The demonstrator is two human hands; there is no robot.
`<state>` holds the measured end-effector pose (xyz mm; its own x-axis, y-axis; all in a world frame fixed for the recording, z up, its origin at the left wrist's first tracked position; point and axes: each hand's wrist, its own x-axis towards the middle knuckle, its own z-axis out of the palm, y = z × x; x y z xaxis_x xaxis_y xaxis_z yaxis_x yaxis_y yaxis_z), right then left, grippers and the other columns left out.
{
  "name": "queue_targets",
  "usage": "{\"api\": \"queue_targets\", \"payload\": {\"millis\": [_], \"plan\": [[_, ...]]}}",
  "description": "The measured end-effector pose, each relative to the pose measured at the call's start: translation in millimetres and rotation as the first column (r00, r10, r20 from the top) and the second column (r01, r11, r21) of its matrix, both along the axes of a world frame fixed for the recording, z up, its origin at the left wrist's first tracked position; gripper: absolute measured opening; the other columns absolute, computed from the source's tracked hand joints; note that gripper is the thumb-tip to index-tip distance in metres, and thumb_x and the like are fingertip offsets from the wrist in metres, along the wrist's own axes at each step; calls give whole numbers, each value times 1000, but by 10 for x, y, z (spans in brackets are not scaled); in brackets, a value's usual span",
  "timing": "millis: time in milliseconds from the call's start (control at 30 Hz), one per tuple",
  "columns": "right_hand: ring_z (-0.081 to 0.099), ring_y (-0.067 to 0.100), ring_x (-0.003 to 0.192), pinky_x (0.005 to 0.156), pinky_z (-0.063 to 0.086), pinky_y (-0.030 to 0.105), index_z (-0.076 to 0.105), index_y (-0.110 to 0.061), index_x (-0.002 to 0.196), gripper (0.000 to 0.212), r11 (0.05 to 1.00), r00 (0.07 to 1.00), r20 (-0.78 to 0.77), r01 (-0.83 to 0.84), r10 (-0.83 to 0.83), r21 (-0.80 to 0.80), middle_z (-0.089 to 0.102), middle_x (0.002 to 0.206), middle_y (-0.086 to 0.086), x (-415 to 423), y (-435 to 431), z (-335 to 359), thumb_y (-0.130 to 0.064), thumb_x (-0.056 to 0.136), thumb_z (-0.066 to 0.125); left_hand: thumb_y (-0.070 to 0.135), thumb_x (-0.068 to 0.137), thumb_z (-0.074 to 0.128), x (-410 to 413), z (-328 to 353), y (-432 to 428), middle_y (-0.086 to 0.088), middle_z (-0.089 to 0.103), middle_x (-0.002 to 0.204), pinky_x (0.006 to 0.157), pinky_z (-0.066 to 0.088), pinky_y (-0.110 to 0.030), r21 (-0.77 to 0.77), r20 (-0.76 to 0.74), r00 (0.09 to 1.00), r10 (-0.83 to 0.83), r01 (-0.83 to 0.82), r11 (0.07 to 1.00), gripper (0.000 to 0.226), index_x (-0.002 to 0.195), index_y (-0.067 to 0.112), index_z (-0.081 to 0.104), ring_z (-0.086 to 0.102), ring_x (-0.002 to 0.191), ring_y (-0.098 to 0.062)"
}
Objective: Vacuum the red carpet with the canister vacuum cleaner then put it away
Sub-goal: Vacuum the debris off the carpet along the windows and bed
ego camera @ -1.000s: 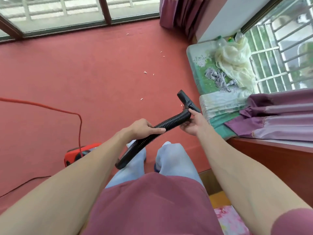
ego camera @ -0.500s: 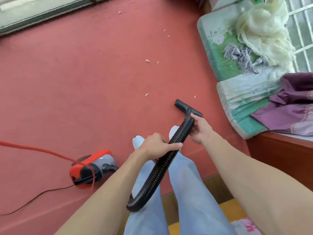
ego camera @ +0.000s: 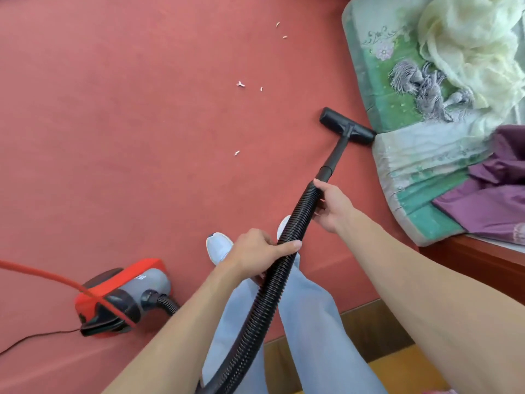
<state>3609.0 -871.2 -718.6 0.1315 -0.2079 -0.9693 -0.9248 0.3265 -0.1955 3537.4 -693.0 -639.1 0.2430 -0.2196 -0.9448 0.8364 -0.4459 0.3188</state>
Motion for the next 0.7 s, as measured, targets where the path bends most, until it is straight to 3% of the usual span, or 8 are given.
{"api": "queue_targets", "payload": {"millis": [133,267,367,533,700], "plan": [[60,21,81,61,54,32,57,-3,123,41,999,999,10,-30,31,-19,61,96,10,-129,2,-179,-22,88,69,53,80,78,-20,-159,153,-17,77,84,67,64,-47,-110,-123,992,23,-36,993,51,87,5,63,73,70,-28],[59,20,73,63,53,33,57,-4,107,28,995,998,38,-36,40,-95,60,87,9,-250,190,-258,-19,88,70,49,82,77,-9,-231,372,-11,74,74,67,64,-43,-207,-200,980,3,-45,977,47,86,3,66,70,66,-23],[60,20,74,66,54,34,57,-3,112,32,996,997,70,-32,38,-88,61,88,10,-261,369,-256,-18,86,71,50,81,78,-48,-277,544,-9,74,74,60,60,-36,-247,-224,975,3,-60,967,46,86,6,65,68,64,-20],[61,19,76,63,55,29,55,-4,123,44,997,991,130,20,-10,-80,63,94,8,-158,690,-266,-19,85,72,53,78,79,-230,-316,752,-6,74,70,52,54,-29,-95,-81,968,239,-246,964,50,90,7,65,67,57,-17],[56,13,66,57,51,23,51,-6,127,46,995,982,189,15,4,-97,60,93,6,20,1168,-239,-18,87,70,56,76,78,-353,-331,929,-5,72,65,53,55,-30,-13,64,894,443,-443,896,49,77,11,61,67,55,-19]]}}
